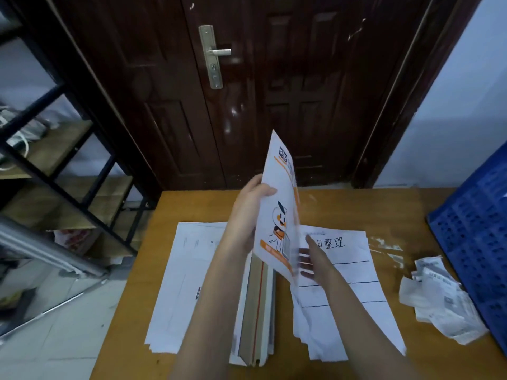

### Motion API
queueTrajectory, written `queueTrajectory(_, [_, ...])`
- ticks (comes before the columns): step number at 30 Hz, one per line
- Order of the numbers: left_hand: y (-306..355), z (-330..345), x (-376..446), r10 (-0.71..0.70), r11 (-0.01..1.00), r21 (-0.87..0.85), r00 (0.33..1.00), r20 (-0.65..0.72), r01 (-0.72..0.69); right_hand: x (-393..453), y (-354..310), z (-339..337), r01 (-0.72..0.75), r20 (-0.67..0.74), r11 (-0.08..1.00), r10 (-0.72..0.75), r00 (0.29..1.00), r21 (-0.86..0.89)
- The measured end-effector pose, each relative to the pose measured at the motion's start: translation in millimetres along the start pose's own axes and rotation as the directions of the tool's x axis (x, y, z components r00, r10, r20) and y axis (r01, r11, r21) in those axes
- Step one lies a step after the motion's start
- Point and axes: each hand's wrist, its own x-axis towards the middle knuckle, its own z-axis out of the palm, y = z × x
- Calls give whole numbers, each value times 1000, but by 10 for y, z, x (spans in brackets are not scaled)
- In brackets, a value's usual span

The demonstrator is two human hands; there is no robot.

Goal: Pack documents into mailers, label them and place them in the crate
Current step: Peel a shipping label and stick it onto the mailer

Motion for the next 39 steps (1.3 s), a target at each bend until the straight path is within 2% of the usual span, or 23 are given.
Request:
queueTrajectory(4, [-75,-414,15,-30,994,-104,999,40,34,-82,15,-27,-19,-24,991,22,999,130])
queueTrajectory(6, [-315,-638,-78,-69,984,-165,998,1,68,-43,43,-128,7,-168,995,10,986,100])
queueTrajectory(8, [-611,-852,-73,-144,990,-11,984,-108,144,-29,71,-282,71,-363,997,-69,929,-8])
queueTrajectory(10, [-987,-1004,54,-241,959,76,927,-289,273,-12,100,-405,156,-461,979,-199,865,-129])
queueTrajectory(12, [-1350,-1060,147,-367,920,-24,840,-400,391,-59,119,-411,208,-514,946,-312,799,-250])
queueTrajectory(14, [-1665,-1057,189,-447,879,-66,769,-456,472,-122,135,-349,186,-572,922,-359,738,-339])
queueTrajectory(16, [-1789,-1020,184,-493,853,-117,713,-498,508,-151,174,-304,182,-589,911,-381,713,-369])
queueTrajectory(18, [-1778,-981,186,-504,851,-155,697,-511,502,-178,183,-304,183,-593,909,-386,707,-374])
queueTrajectory(29, [-1626,-934,362,-473,852,-61,714,-516,520,-242,94,-371,182,-613,927,-356,705,-328])
queueTrajectory(33, [-1412,-828,418,-388,892,36,802,-454,451,-339,-55,-512,204,-633,912,-396,665,-356])
queueTrajectory(39, [-854,-513,478,-214,955,134,927,-308,265,-663,-455,-845,270,-677,894,-448,584,-358])
